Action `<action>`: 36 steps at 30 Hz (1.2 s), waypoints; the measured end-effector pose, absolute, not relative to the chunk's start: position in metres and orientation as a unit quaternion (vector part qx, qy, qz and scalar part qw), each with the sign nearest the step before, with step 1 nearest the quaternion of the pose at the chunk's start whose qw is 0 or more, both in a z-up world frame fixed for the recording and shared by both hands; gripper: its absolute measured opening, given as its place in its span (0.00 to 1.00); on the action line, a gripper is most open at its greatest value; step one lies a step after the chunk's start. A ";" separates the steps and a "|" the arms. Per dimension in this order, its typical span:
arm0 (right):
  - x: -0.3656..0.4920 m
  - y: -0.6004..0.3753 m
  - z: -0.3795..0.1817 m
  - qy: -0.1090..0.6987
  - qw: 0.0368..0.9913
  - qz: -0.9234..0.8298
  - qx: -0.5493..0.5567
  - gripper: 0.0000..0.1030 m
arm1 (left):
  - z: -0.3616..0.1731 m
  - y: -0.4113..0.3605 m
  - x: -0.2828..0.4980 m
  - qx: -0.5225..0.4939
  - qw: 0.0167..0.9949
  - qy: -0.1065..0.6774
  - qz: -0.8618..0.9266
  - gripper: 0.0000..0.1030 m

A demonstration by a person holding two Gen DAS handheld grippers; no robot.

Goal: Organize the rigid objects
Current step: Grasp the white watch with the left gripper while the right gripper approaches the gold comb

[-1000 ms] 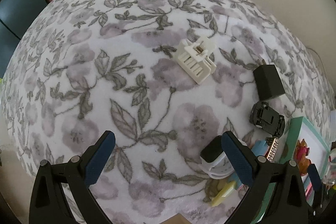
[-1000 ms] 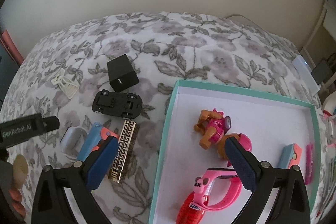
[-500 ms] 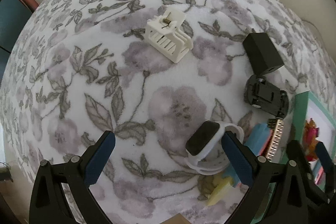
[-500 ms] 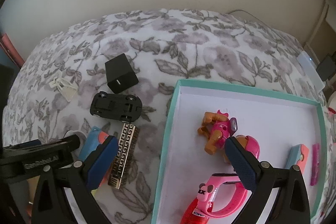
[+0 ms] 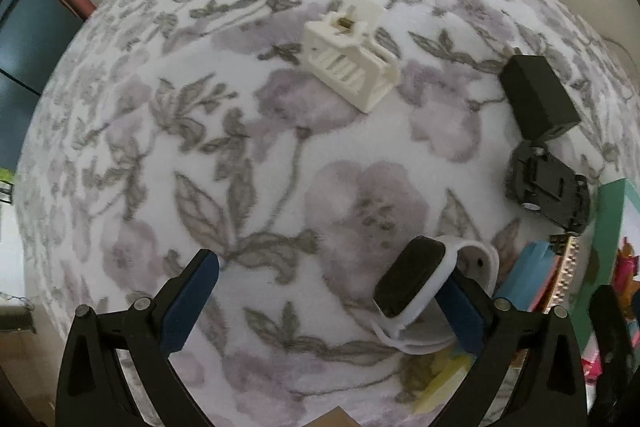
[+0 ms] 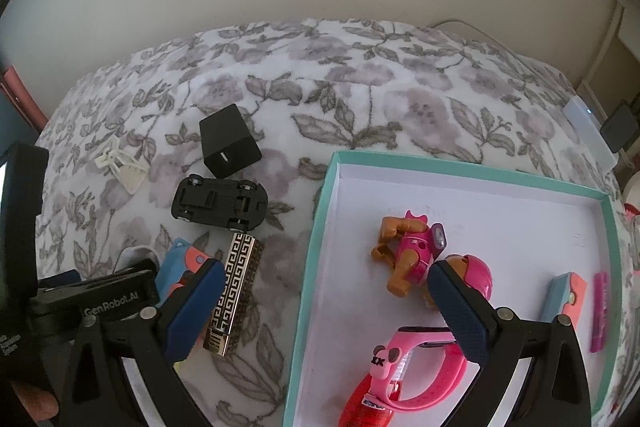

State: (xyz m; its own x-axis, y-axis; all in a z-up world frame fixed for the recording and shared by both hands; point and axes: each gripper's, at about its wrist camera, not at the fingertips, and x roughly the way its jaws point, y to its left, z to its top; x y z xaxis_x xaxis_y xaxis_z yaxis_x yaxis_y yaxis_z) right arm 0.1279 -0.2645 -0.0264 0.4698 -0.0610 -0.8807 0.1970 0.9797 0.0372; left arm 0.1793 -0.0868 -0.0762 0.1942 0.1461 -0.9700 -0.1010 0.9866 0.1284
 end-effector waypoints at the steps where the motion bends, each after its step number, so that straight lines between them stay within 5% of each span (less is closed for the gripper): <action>1: 0.128 -0.264 -0.026 0.509 0.855 -0.074 0.066 1.00 | -0.074 -0.084 0.179 0.026 0.774 0.626 0.094 1.00; 36: 0.138 -0.166 -0.058 0.491 0.854 0.128 -0.112 0.99 | -0.073 0.003 0.176 -0.010 0.756 0.625 0.195 1.00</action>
State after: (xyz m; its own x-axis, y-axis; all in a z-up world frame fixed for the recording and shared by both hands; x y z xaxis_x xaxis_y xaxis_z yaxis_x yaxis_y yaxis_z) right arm 0.1375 -0.1659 -0.0577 0.4842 0.1085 -0.8682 -0.3282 0.9423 -0.0653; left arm 0.1762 0.0033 -0.0726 0.1430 0.2817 -0.9488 -0.3067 0.9241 0.2281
